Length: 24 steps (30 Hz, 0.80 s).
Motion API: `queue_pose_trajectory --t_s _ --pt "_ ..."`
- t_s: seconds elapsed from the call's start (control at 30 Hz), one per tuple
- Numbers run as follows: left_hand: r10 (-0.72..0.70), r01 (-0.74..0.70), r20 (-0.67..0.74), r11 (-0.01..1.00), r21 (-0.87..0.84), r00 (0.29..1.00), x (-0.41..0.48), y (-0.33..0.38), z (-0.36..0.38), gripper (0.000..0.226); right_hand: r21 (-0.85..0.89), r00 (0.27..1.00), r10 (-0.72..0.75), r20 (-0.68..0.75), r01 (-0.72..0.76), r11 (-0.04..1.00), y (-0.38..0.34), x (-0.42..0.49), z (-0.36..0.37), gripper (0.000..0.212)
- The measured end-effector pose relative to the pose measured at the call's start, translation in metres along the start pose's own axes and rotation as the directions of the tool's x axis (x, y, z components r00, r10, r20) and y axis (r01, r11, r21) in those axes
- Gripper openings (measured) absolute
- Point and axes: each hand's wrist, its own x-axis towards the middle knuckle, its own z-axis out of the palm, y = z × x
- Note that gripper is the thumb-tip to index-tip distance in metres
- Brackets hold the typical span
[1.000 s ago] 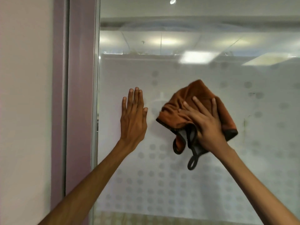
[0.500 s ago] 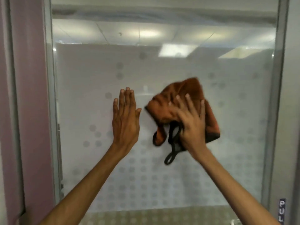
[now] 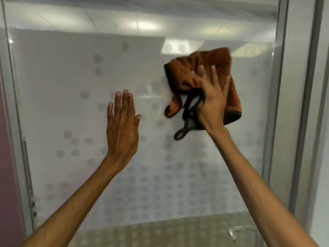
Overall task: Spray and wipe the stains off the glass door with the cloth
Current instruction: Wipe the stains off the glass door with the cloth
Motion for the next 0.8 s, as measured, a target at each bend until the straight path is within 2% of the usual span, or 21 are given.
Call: queue_pose_trajectory --t_s 0.07,0.13,0.23,0.3,0.4,0.47,0.53,0.6,0.67,0.8 --pt "-0.009 0.009 -0.016 1.000 0.003 1.000 -0.001 0.002 0.002 0.054 0.006 0.983 -0.160 0.093 0.161 0.987 0.002 -0.043 -0.005 0.053" --pt "-0.015 0.014 -0.031 1.000 -0.004 0.999 -0.001 0.003 0.003 0.054 0.028 0.926 -0.293 0.237 0.295 0.955 0.011 -0.098 -0.016 0.048" --pt "-0.018 0.018 -0.012 1.000 0.001 1.000 -0.004 0.004 0.003 0.055 0.053 0.849 -0.374 0.373 0.383 0.922 0.033 -0.134 -0.036 0.042" --pt "-0.029 0.029 0.000 1.000 0.005 1.000 -0.005 0.009 0.004 0.055 0.045 0.875 -0.322 0.361 0.328 0.944 0.046 -0.104 -0.038 0.041" --pt "-0.028 0.028 0.019 1.000 0.005 0.999 -0.005 0.022 0.007 0.055 0.014 0.979 -0.155 0.133 0.155 0.988 0.048 -0.036 -0.028 0.047" --pt "0.000 0.000 0.029 1.000 -0.005 1.000 -0.005 0.034 0.010 0.055 0.065 0.998 -0.064 0.026 0.062 0.996 0.042 -0.004 -0.024 0.048" --pt "0.015 -0.015 0.035 1.000 -0.004 0.999 -0.005 0.045 0.015 0.054 0.077 0.999 -0.013 0.043 0.010 0.997 0.036 0.002 -0.020 0.043" --pt "0.009 -0.009 0.038 1.000 -0.016 0.999 -0.008 0.052 0.020 0.054 0.070 0.995 -0.042 0.091 0.035 0.997 0.034 -0.016 -0.022 0.050" --pt "-0.009 0.010 0.035 1.000 -0.026 0.999 -0.011 0.056 0.022 0.054 0.086 0.983 -0.110 0.145 0.098 0.991 0.037 -0.050 -0.030 0.048" --pt "-0.021 0.023 0.041 0.999 -0.049 0.999 -0.014 0.062 0.025 0.053 0.112 0.944 -0.154 0.292 0.126 0.986 0.046 -0.154 -0.048 0.051"
